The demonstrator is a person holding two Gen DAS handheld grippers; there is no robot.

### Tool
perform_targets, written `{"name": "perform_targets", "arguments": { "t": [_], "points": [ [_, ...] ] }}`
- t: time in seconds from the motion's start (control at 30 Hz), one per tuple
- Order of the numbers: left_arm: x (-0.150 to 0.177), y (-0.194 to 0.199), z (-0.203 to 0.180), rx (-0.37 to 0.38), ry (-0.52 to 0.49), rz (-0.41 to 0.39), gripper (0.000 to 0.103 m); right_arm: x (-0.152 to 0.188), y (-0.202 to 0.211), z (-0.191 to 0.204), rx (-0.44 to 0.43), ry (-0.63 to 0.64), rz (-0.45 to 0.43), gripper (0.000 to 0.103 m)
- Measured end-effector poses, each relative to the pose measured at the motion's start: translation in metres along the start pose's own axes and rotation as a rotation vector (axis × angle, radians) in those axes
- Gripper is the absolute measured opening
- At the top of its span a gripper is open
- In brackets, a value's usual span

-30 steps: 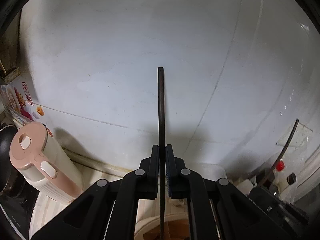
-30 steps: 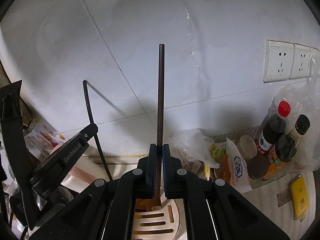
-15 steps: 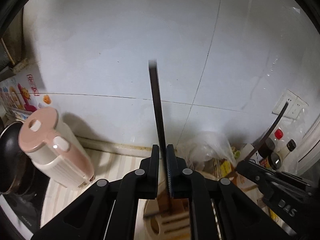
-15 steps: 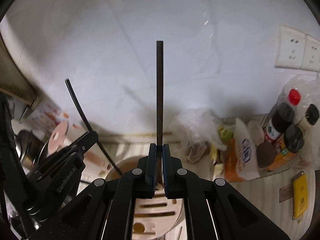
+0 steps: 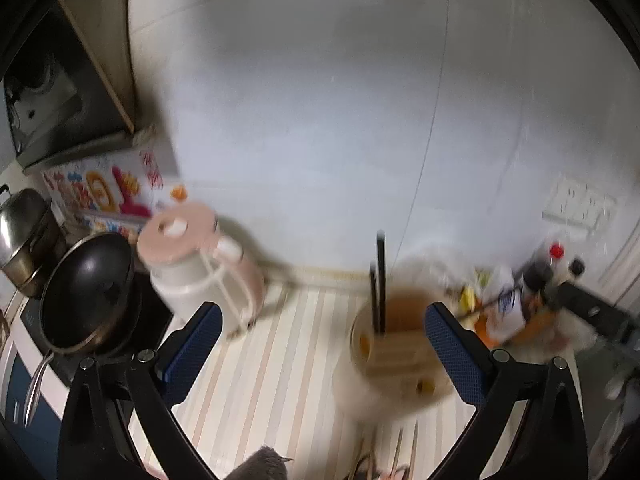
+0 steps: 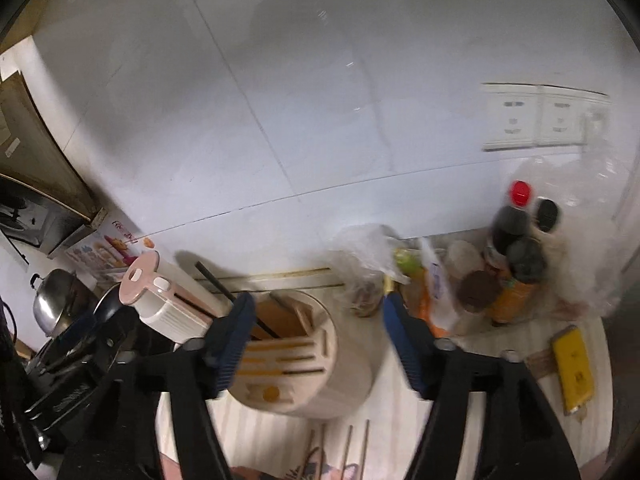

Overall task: Organize utensils
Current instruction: 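Return to the row and grasp a wooden chopstick with each tool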

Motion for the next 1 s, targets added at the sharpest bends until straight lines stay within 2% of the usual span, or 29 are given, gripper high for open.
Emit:
{"name": "perform_targets", "arguments": {
  "t": [0.07, 0.17, 0.27, 0.33, 0.37, 0.4, 0.43, 0.47, 0.5, 0.53, 0.57, 0.6, 0.63, 0.73, 0.77, 0.8, 0.87, 0.9, 0.93, 0.97, 1.0],
  "points": [
    [0.021, -0.002, 0.002, -0.008, -0.003, 0.037, 0.103, 0.014, 0.010, -0.009, 0.018, 0.002, -0.009, 0.093],
    [0.060, -0.013, 0.000, -0.045, -0.031, 0.100, 0.103, 0.041, 0.009, -0.025, 0.043, -0.015, 0.027, 0.094],
    [0.108, -0.037, -0.004, -0.088, -0.060, 0.211, 0.103, 0.080, -0.009, -0.044, 0.045, -0.041, 0.127, 0.093],
    [0.144, -0.057, -0.007, -0.114, -0.080, 0.292, 0.103, 0.114, -0.030, -0.055, 0.049, -0.048, 0.226, 0.073],
    [0.161, -0.066, -0.009, -0.126, -0.087, 0.330, 0.103, 0.133, -0.042, -0.059, 0.053, -0.053, 0.286, 0.052],
    [0.176, -0.075, -0.011, -0.132, -0.096, 0.362, 0.103, 0.153, -0.054, -0.064, 0.054, -0.056, 0.342, 0.042],
    [0.193, -0.086, -0.014, -0.132, -0.111, 0.399, 0.102, 0.171, -0.066, -0.067, 0.054, -0.061, 0.387, 0.038],
    [0.215, -0.099, -0.016, -0.137, -0.128, 0.452, 0.097, 0.188, -0.078, -0.070, 0.057, -0.061, 0.430, 0.034],
    [0.229, -0.108, -0.018, -0.136, -0.140, 0.490, 0.086, 0.205, -0.089, -0.072, 0.059, -0.061, 0.472, 0.032],
    [0.241, -0.114, -0.019, -0.124, -0.145, 0.519, 0.080, 0.220, -0.099, -0.073, 0.061, -0.066, 0.510, 0.032],
    [0.256, -0.123, -0.020, -0.112, -0.148, 0.567, 0.069, 0.229, -0.105, -0.074, 0.063, -0.070, 0.532, 0.032],
    [0.269, -0.130, -0.021, -0.102, -0.152, 0.605, 0.061, 0.244, -0.115, -0.074, 0.066, -0.072, 0.568, 0.032],
    [0.278, -0.135, -0.023, -0.082, -0.154, 0.629, 0.061, 0.253, -0.122, -0.074, 0.077, -0.068, 0.591, 0.032],
    [0.286, -0.139, -0.032, -0.024, -0.168, 0.629, 0.059, 0.272, -0.134, -0.072, 0.091, -0.060, 0.633, 0.032],
    [0.287, -0.140, -0.035, -0.025, -0.188, 0.637, 0.053, 0.278, -0.138, -0.073, 0.108, -0.055, 0.642, 0.032],
    [0.290, -0.141, -0.038, -0.018, -0.210, 0.644, 0.041, 0.282, -0.141, -0.073, 0.117, -0.053, 0.649, 0.032],
    [0.287, -0.141, -0.042, 0.022, -0.215, 0.628, 0.025, 0.287, -0.146, -0.073, 0.141, -0.048, 0.660, 0.032],
    [0.287, -0.141, -0.043, 0.031, -0.216, 0.630, 0.012, 0.290, -0.149, -0.072, 0.151, -0.040, 0.668, 0.032],
    [0.286, -0.141, -0.041, 0.020, -0.216, 0.632, 0.006, 0.293, -0.151, -0.072, 0.163, -0.032, 0.675, 0.033],
    [0.284, -0.141, -0.034, -0.006, -0.215, 0.631, 0.005, 0.293, -0.150, -0.071, 0.170, -0.022, 0.662, 0.030],
    [0.285, -0.142, -0.028, -0.022, -0.210, 0.631, 0.005, 0.295, -0.151, -0.071, 0.195, 0.001, 0.672, 0.020]
  ]
}}
Point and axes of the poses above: each gripper's, at about its wrist camera, not at the fingertips, and y roughly against the way its jaws point, z to its left, x to its underside, the point moved 7 cm from there along -y, roughly the way its jaws point, and after that the axes turned 1 degree about -x, right-handed, at the moved point
